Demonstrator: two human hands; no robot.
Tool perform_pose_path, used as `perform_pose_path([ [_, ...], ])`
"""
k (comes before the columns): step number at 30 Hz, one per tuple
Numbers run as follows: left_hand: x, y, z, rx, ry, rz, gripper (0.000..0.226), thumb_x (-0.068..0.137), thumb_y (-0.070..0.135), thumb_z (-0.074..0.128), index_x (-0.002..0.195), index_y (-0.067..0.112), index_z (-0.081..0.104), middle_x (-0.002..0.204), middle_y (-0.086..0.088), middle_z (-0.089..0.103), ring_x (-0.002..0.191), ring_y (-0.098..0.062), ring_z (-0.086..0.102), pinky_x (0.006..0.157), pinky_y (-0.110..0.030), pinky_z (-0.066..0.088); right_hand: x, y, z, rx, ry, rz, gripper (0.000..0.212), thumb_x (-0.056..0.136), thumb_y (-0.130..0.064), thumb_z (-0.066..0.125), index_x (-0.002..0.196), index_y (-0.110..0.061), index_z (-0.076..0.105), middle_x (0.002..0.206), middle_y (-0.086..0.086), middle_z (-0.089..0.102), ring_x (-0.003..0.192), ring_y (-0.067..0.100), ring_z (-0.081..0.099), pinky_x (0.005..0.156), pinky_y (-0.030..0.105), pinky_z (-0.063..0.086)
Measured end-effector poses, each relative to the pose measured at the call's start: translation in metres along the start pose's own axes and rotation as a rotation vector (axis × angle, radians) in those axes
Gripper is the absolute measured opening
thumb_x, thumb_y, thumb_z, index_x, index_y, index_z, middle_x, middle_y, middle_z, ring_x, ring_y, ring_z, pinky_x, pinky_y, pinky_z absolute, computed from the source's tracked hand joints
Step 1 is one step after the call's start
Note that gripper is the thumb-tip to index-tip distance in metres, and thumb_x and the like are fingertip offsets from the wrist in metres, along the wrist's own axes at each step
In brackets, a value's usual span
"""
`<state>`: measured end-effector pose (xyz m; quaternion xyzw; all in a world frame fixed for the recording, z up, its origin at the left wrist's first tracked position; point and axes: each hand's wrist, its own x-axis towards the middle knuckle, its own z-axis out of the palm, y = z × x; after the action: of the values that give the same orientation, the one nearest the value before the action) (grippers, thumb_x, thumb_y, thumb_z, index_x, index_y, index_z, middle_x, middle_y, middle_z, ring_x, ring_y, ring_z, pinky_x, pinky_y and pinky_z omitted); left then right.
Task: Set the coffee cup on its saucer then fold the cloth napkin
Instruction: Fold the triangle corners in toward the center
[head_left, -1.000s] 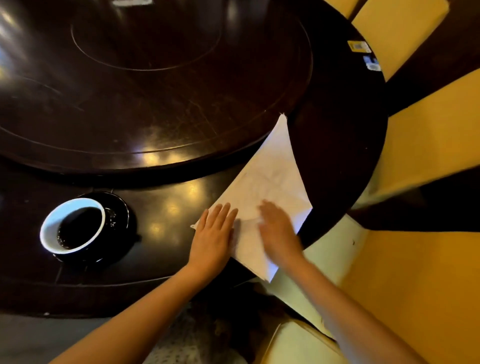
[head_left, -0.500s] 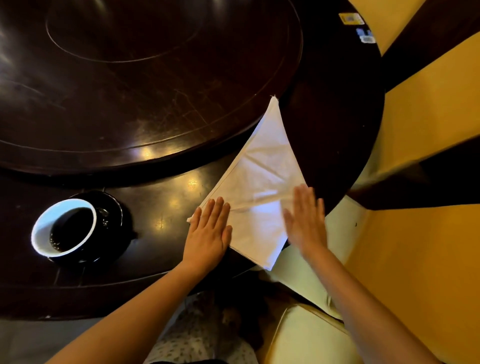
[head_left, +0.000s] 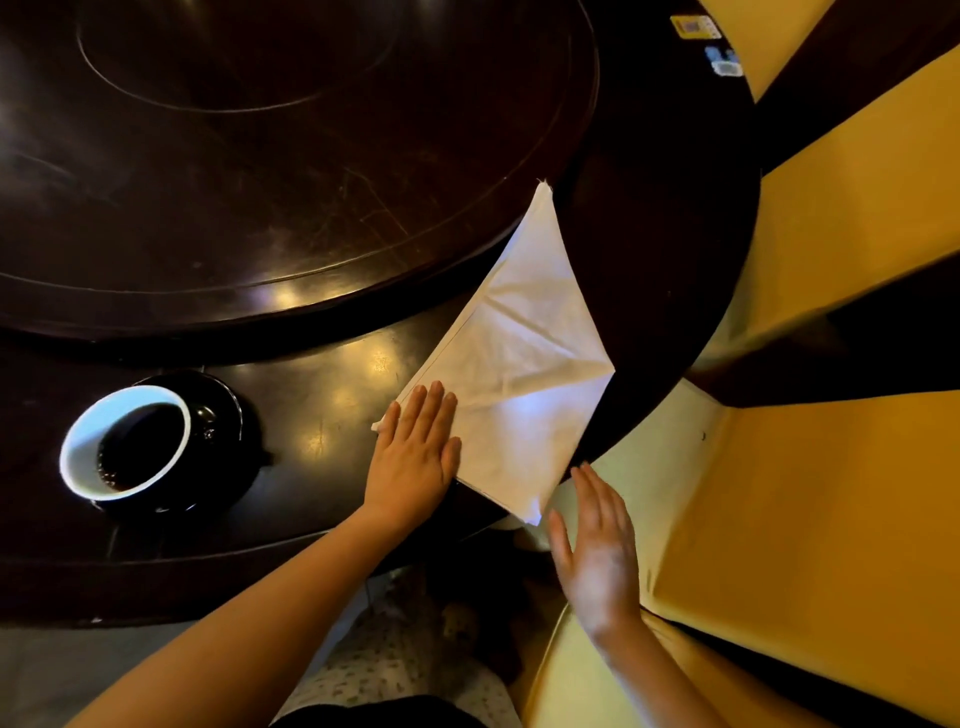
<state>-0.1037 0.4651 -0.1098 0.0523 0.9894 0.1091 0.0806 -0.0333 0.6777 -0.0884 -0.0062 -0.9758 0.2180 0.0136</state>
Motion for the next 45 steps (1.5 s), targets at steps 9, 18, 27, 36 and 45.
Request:
perform_pose_path([
  [9, 0.002, 0.002, -0.011, -0.112, -0.012, 0.022, 0.055, 0.098, 0.042, 0.022, 0.146, 0.021, 0.008, 0.156, 0.000, -0.001, 0.142, -0.017, -0.011, 0.115, -0.039, -0.009, -0.008, -0.047, 0.024, 0.359, 0.038, 0.364, 0.041, 0.077, -0.032, 0.071, 0.105, -0.015, 0.046, 0.103, 0.005, 0.057, 0.088, 0.019, 0.058, 0.069, 0.033, 0.056],
  [18, 0.001, -0.016, -0.036, -0.191, 0.175, -0.065, 0.024, 0.093, 0.022, 0.046, 0.112, 0.012, 0.057, 0.114, -0.011, 0.057, 0.108, -0.029, 0.046, 0.092, -0.040, 0.034, -0.015, -0.063, 0.036, 0.620, 0.209, 0.548, 0.018, 0.089, -0.018, 0.058, 0.099, -0.010, 0.045, 0.096, 0.012, 0.058, 0.069, 0.018, 0.058, 0.058, 0.035, 0.056],
  [27, 0.004, -0.021, -0.041, -0.121, 0.138, 0.014, 0.014, 0.090, 0.014, 0.052, 0.103, 0.010, 0.057, 0.105, -0.013, 0.059, 0.092, -0.029, 0.049, 0.082, -0.037, 0.039, -0.017, -0.065, 0.039, 0.546, 0.314, 0.700, 0.009, 0.089, -0.010, 0.052, 0.095, -0.010, 0.045, 0.095, 0.018, 0.059, 0.061, 0.021, 0.050, 0.048, 0.030, 0.044],
  [36, -0.002, -0.024, -0.042, -0.218, 0.072, 0.028, 0.022, 0.090, 0.020, 0.055, 0.109, 0.009, 0.055, 0.109, -0.014, 0.056, 0.094, -0.027, 0.052, 0.079, -0.037, 0.050, -0.016, -0.057, 0.043, 0.569, 0.311, 0.744, 0.008, 0.090, -0.007, 0.051, 0.094, -0.007, 0.044, 0.097, 0.022, 0.061, 0.067, 0.025, 0.053, 0.054, 0.029, 0.041],
  [45, -0.010, -0.028, -0.037, -0.204, 0.104, 0.078, 0.020, 0.086, 0.016, 0.061, 0.104, 0.008, 0.059, 0.103, -0.015, 0.058, 0.090, -0.027, 0.053, 0.076, -0.035, 0.048, -0.019, -0.050, 0.043, 0.481, 0.257, 0.660, 0.008, 0.093, -0.010, 0.046, 0.100, -0.007, 0.044, 0.102, 0.024, 0.060, 0.070, 0.027, 0.058, 0.051, 0.026, 0.038],
])
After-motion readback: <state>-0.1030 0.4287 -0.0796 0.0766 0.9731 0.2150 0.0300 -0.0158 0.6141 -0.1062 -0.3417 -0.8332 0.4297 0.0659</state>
